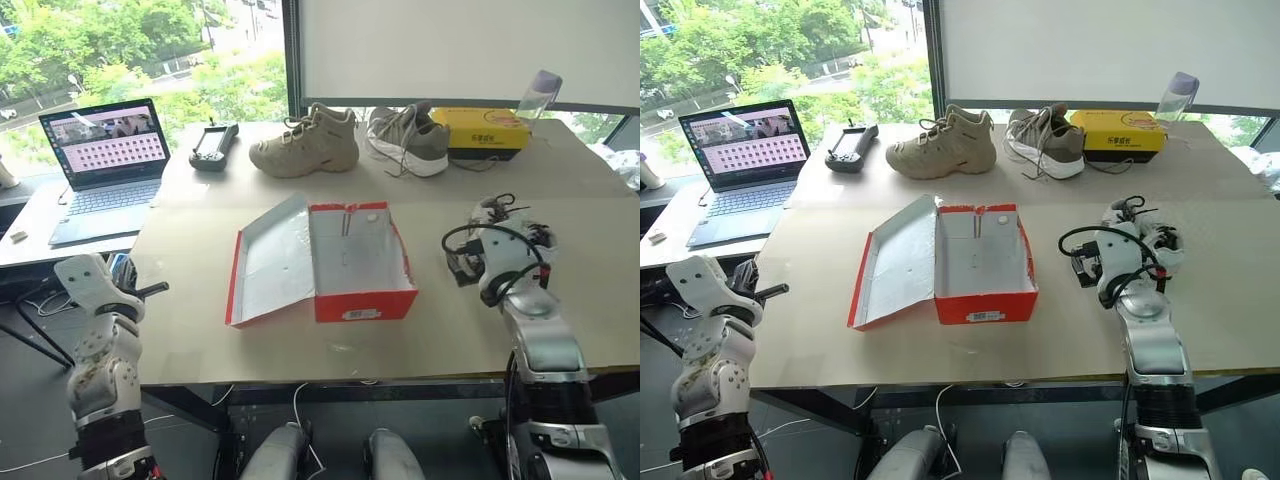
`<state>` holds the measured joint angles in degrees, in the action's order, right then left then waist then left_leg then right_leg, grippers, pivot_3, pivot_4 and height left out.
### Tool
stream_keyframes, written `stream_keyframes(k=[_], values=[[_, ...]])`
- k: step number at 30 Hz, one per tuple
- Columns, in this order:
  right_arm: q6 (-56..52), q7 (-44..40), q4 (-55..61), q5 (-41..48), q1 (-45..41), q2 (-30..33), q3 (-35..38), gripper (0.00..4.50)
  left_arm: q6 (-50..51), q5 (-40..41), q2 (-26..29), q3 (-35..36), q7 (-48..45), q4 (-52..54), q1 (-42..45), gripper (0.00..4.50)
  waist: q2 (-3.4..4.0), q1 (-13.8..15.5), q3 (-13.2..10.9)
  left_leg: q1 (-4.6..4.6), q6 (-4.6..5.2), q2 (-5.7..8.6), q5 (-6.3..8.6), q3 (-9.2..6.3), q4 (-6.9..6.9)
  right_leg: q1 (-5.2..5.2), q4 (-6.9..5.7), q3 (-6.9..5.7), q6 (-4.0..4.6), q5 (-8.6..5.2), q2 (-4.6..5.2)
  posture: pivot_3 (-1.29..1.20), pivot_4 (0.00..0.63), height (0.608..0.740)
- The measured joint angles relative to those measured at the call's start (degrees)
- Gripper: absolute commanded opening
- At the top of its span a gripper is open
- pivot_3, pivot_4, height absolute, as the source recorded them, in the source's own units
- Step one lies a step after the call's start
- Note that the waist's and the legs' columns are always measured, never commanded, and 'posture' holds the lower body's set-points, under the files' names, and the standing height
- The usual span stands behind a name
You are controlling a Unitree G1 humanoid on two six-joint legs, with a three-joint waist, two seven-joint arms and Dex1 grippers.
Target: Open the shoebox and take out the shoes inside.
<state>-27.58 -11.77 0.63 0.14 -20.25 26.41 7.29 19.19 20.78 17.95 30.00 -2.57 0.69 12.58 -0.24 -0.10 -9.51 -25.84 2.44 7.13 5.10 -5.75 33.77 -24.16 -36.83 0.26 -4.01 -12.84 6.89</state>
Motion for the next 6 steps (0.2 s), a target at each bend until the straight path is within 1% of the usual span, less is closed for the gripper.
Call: stream_keyframes(k=[6], values=[[0.01,0.23,-0.01,-0.13,0.38,-0.32,-0.02,4.47,-1.65,-0.12,0.0,-0.29,-0.74,-1.16,0.0,0.0,0.0,-0.12,0.0,0.0,0.0,-0.01,0.01,0.05,-0.03,0.01,0.0,0.02,-0.04,0.02,0.01,0.0,0.15,0.732]])
